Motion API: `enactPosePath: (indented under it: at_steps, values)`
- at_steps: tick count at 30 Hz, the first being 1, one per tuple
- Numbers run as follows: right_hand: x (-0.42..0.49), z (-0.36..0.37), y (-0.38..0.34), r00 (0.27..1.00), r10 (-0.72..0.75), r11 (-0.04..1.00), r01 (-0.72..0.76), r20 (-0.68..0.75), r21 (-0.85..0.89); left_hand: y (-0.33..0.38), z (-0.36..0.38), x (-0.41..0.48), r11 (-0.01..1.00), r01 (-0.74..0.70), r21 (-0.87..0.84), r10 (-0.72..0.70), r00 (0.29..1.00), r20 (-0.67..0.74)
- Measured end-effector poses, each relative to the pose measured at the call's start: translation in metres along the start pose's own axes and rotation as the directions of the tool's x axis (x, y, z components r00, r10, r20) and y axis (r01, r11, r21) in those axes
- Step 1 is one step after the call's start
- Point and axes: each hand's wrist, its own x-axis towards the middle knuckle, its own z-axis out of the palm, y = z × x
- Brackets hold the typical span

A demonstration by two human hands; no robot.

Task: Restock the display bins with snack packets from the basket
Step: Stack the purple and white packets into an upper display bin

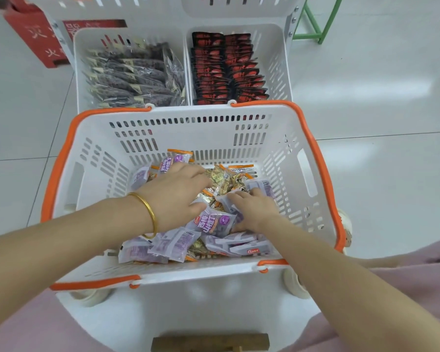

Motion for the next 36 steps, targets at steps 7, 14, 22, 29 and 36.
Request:
enactPosePath:
  at_steps: [7,14,22,29,36]
  values:
    - [-0.002,-0.007,0.008,1.000,-0.004,0.978,0.002,0.010,0.207,-0.003,0.001,0.001,1.000,0.002,-0.005,-0.002,1.000,0.007]
    - [-0.018,-0.064,0.022,0.980,0.118,0.780,0.010,-0.162,0.625,-0.014,-0.001,0.001,0.998,0.057,-0.015,-0.057,0.998,0.009]
    - [-0.012,-0.067,-0.029,0.997,-0.068,0.750,0.037,0.021,0.661,-0.025,-0.003,-0.001,0.991,0.135,-0.008,-0.135,0.991,0.008]
    - [-0.001,-0.033,-0.043,0.984,-0.150,0.778,0.056,0.099,0.626,-0.028,-0.002,-0.006,0.987,0.162,0.002,-0.162,0.987,0.014]
    - [-0.013,-0.058,-0.041,0.995,-0.098,0.729,0.096,-0.035,0.678,-0.034,-0.004,-0.004,0.979,0.182,-0.091,-0.183,0.983,-0.010]
